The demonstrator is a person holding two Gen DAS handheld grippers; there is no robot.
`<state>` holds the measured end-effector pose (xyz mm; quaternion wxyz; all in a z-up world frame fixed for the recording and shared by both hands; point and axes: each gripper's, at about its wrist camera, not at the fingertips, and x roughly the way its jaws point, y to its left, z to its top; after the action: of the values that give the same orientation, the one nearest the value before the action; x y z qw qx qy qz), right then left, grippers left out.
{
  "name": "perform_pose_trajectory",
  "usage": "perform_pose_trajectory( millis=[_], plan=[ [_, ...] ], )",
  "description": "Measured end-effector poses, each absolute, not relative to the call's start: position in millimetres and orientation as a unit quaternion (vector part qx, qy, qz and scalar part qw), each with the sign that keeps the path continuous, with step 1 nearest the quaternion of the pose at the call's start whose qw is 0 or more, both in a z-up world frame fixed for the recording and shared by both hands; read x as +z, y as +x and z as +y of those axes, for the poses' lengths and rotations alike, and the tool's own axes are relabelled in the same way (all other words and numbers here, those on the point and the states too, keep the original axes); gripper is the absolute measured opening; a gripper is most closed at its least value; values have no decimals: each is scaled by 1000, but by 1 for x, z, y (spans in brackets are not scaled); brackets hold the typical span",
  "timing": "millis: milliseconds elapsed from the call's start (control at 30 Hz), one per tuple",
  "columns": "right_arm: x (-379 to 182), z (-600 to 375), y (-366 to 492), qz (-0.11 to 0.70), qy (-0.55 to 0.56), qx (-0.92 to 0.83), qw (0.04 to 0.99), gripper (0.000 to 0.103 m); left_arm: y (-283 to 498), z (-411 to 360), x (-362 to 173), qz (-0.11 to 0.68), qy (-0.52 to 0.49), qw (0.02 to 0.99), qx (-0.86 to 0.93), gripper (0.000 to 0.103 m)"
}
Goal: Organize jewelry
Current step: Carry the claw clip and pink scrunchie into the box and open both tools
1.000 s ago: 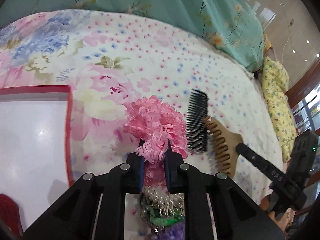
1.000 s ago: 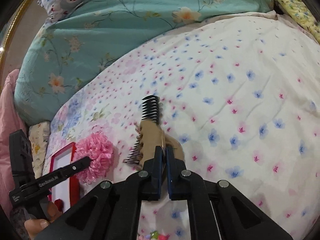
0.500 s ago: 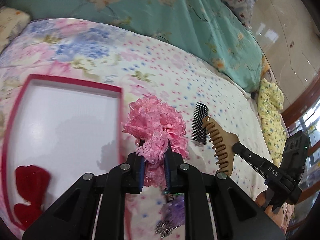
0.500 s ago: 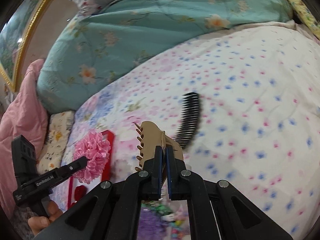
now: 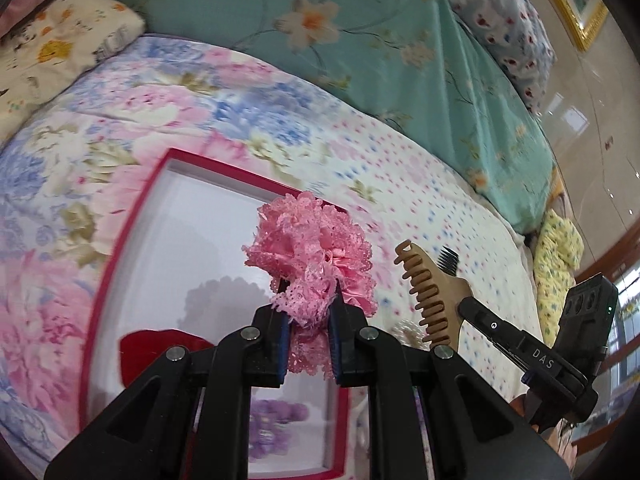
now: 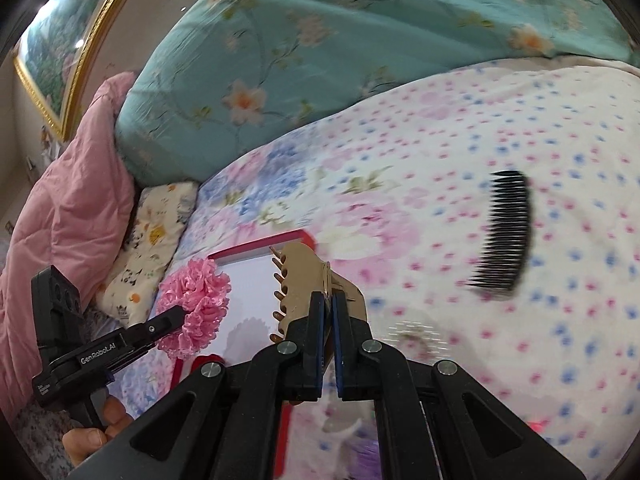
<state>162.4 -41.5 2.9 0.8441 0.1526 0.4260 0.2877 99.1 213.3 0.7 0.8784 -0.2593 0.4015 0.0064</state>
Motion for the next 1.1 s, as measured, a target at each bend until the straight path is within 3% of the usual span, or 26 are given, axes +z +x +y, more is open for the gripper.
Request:
perform_pose_trajectory(
  millis=[533, 1100],
  plan=[
    [-22, 73, 198, 434, 95, 326, 834, 3, 128, 275, -34, 409, -283, 866, 44, 13],
    [-52, 96, 216, 453, 60, 316, 832, 4, 154, 286, -73, 436, -283, 852, 59, 16]
  ],
)
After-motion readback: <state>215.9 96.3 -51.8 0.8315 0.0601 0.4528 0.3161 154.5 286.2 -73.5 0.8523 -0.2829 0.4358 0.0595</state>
